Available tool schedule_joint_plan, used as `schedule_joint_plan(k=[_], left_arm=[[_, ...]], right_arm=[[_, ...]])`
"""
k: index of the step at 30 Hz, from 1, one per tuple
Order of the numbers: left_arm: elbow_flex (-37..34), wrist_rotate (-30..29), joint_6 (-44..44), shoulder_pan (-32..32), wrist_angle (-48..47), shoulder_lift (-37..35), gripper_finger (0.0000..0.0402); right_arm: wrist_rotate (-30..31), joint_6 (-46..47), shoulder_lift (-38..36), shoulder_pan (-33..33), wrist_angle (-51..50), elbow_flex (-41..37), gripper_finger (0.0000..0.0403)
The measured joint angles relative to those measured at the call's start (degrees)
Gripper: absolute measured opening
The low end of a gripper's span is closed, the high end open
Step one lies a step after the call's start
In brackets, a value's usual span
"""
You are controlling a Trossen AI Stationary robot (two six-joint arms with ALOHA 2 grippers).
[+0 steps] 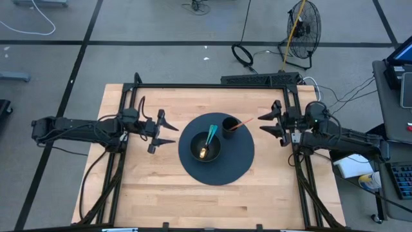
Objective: Pick & Place Utensil
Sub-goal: Return to Home Position
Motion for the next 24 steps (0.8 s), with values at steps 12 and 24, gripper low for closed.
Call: schedule_joint_plan(k=[12, 24], left_arm=[[0.00, -0.85, -2.95, -1.47, -2.56, -0.01, 0.0232], [-2.18, 2.83, -5.47, 3.33, -0.89, -6.39, 0.0232]], right_arm=[[-5.53, -6.16, 0.09, 5.75, 6.26, -7.58, 0.0183], [-5.82, -5.52, -9.67, 7.94, 8.93, -15.43, 0.0187]])
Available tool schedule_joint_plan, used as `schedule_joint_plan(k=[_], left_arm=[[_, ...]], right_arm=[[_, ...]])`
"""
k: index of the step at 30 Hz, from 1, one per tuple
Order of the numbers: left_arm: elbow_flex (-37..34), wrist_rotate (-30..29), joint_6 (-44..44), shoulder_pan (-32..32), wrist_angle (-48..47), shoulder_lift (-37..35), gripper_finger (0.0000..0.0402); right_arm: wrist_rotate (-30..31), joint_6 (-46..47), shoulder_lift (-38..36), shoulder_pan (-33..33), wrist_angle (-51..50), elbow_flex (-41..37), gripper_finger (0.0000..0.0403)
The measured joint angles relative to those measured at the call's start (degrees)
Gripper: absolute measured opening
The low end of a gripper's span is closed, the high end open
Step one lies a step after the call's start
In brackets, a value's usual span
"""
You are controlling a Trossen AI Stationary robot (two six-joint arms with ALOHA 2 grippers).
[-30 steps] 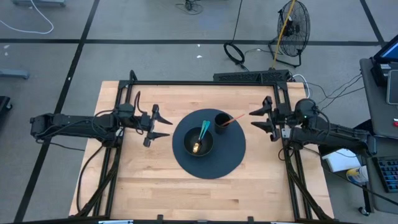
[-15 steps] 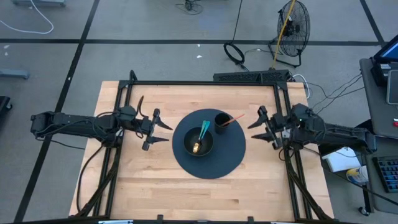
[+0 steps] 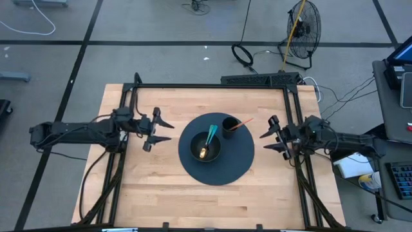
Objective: Pick & Place Utensil
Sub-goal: Return to Home Position
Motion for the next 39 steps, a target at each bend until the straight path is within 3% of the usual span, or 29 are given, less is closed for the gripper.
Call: schedule_joint_plan(k=[7, 15, 31, 39], left_arm=[[-8.82, -2.04, -2.47, -0.79, 7.37, -8.70, 0.0232], [-14.20, -6.50, -4.51, -0.79, 6.96, -16.23, 0.0232], [-14.17, -18.80, -0.92, -11.70, 6.97, -16.71, 0.0232], [-14.15, -23.72, 0.23, -12.81, 5.60, -16.95, 0.0232]], right_arm=[[1.08, -2.76, -7.77, 3.07, -7.32, 0.00, 0.0187], [11.80, -5.30, -8.39, 7.99, -12.43, -0.02, 0.0187], [29.00, -9.53, -5.13, 22.93, -12.43, -0.02, 0.0187], [36.11, -10.59, -7.71, 23.27, -16.31, 0.20, 0.0187]])
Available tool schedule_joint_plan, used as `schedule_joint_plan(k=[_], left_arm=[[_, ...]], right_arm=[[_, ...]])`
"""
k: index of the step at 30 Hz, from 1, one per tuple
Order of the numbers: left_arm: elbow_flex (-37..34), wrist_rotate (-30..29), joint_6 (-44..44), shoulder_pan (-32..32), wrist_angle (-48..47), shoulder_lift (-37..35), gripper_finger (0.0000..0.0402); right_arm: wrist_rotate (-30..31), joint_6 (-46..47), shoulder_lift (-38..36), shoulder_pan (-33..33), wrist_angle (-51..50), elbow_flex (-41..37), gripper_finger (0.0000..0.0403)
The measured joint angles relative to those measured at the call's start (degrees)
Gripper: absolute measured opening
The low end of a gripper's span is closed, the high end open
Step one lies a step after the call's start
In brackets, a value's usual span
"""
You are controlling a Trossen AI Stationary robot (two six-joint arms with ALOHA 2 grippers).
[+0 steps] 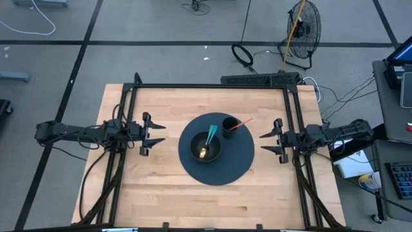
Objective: Pick & Place Utensil
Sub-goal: Return to Home Position
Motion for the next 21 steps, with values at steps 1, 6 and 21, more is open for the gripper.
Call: schedule_joint_plan(k=[1, 6, 21], left_arm=[[0.00, 0.08, -0.03, 0.01, 0.00, -0.03, 0.0232], [0.00, 2.66, -0.22, 1.50, -0.42, -0.02, 0.0232], [0.02, 15.32, -1.92, 8.47, -4.57, 0.03, 0.0232]], right_arm=[[-0.71, -0.01, -0.55, -0.35, -0.72, 0.29, 0.0187], [-6.51, 0.13, -2.79, -2.22, -4.73, 0.37, 0.0187], [-12.79, 0.66, -6.91, -7.57, -0.22, -5.67, 0.0187]])
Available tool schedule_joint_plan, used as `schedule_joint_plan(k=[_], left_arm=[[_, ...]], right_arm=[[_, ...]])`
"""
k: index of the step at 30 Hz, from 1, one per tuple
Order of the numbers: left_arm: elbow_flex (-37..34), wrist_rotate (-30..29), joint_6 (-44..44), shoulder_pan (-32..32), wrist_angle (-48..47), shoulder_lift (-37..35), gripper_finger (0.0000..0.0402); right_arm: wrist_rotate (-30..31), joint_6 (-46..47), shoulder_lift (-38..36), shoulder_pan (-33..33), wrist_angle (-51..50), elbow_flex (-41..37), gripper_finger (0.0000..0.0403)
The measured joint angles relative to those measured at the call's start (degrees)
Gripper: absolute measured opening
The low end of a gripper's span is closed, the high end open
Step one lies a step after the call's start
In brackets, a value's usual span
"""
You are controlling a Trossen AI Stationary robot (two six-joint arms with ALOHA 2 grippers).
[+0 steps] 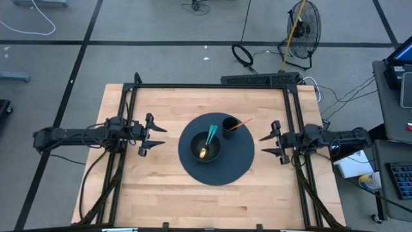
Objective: Pick & Place Utensil
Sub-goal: Return to Home Position
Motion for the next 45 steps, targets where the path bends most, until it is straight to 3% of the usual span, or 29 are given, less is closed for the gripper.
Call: schedule_joint_plan(k=[7, 15, 19, 26, 33, 39, 45], left_arm=[[0.00, 1.91, 0.61, 2.52, -0.50, 0.01, 0.0232], [0.04, 11.30, 2.67, 5.00, 2.01, -1.68, 0.0232], [0.05, 9.09, 1.78, 4.52, 0.71, -5.41, 0.0232], [0.07, -2.94, 1.30, -1.09, -6.10, -10.64, 0.0232], [0.07, -17.60, 5.14, -10.24, -7.74, -11.31, 0.0232], [0.07, -24.91, 7.30, -16.88, -9.79, -11.31, 0.0232], [0.33, -32.08, 7.27, -18.67, -9.92, -12.98, 0.0232]], right_arm=[[-4.74, 1.51, -0.11, -3.28, 0.19, -0.43, 0.0187], [-5.29, 1.94, -0.11, -3.83, -0.36, -0.54, 0.0187], [-5.24, 2.58, -0.08, -3.83, -1.34, -0.57, 0.0187], [-5.18, 2.58, -0.08, -3.83, -1.57, -1.22, 0.0187], [-5.25, 2.79, -0.13, -3.83, 0.25, -2.86, 0.0187], [-5.23, 3.65, -0.11, -3.83, 0.16, -3.03, 0.0187], [-5.23, 3.77, -0.11, -3.83, 0.54, -3.03, 0.0187]])
